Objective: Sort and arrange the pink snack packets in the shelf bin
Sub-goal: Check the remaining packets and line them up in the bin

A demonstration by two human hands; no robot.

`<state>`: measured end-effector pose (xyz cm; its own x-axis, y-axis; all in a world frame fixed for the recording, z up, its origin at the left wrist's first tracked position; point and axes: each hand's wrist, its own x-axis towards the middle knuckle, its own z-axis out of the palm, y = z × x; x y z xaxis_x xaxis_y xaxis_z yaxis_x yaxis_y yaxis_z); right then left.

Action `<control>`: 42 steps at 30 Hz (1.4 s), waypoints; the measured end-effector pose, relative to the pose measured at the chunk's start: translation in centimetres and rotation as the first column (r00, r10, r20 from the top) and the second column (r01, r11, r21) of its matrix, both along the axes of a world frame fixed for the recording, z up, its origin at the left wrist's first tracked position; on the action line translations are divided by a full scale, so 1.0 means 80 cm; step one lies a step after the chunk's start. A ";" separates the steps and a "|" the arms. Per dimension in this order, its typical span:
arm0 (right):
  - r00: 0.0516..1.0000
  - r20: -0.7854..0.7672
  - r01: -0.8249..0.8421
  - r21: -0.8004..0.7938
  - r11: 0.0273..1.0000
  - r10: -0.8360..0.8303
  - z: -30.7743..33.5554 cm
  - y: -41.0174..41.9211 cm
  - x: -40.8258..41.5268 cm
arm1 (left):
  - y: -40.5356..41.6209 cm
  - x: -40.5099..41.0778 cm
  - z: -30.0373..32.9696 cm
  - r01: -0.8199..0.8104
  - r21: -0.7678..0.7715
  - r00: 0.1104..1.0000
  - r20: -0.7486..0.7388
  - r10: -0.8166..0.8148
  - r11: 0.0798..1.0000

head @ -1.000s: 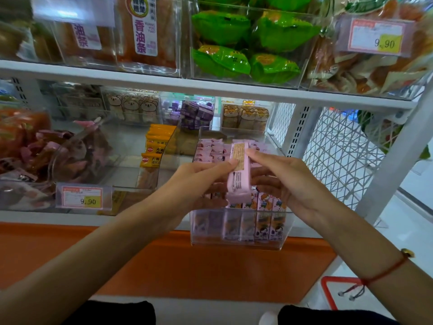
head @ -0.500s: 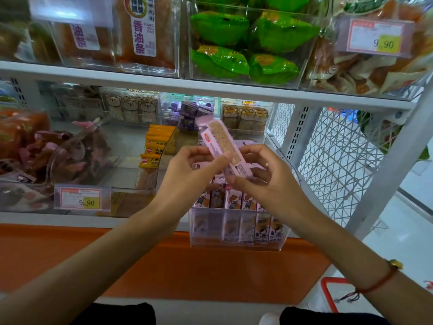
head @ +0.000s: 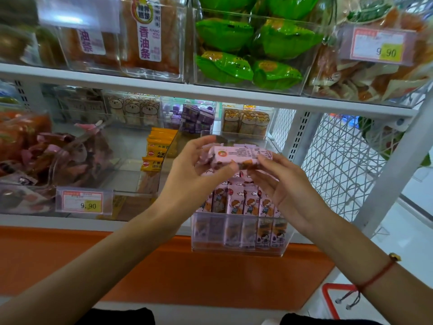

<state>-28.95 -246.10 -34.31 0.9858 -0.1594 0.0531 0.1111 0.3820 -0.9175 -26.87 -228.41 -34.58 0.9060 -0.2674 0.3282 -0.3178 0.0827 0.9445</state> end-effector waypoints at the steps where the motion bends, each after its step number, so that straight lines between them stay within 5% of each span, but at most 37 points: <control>1: 1.000 -0.013 0.007 0.033 0.999 -0.007 0.000 -0.002 0.002 | 0.000 0.000 -0.001 -0.028 0.076 0.997 0.078 0.022 0.997; 4: 1.000 -0.016 0.007 -0.013 1.000 -0.007 0.000 -0.003 0.008 | 0.005 0.006 -0.001 -0.149 0.166 0.965 0.239 0.107 0.975; 6: 0.997 0.018 0.083 -0.342 0.936 -0.081 -0.006 -0.003 0.015 | 0.010 0.015 0.002 -0.201 0.121 0.948 0.273 0.162 0.972; 9: 0.971 0.220 0.239 -0.843 0.482 -0.096 -0.021 -0.006 0.026 | 0.016 0.033 0.008 -0.312 0.052 0.901 0.333 0.278 0.949; 12: 0.988 0.123 0.121 -0.992 0.021 0.092 -0.042 -0.009 0.040 | 0.013 0.063 0.010 -0.353 0.090 0.887 0.348 0.303 0.931; 14: 0.993 0.046 0.061 -0.987 -0.149 0.107 -0.049 -0.011 0.044 | 0.005 0.090 0.009 -0.361 0.206 0.892 0.362 0.272 0.910; 25: 0.989 0.103 0.115 -0.987 -0.111 0.105 -0.059 -0.014 0.042 | -0.049 0.222 0.009 -0.441 0.678 0.802 0.592 -0.081 0.588; 30: 0.989 0.113 0.124 -0.984 -0.126 0.096 -0.062 -0.017 0.045 | -0.067 0.258 0.016 -0.294 0.793 0.821 0.495 -0.283 0.534; 36: 0.984 0.137 0.149 -0.983 -0.103 0.116 -0.062 -0.018 0.046 | -0.095 0.265 0.003 -0.397 0.760 0.855 0.510 -0.094 0.515; 42: 0.977 0.164 0.177 -0.980 -0.092 0.133 -0.061 -0.018 0.043 | -0.100 0.249 -0.007 -0.338 0.932 0.896 0.361 -0.259 0.130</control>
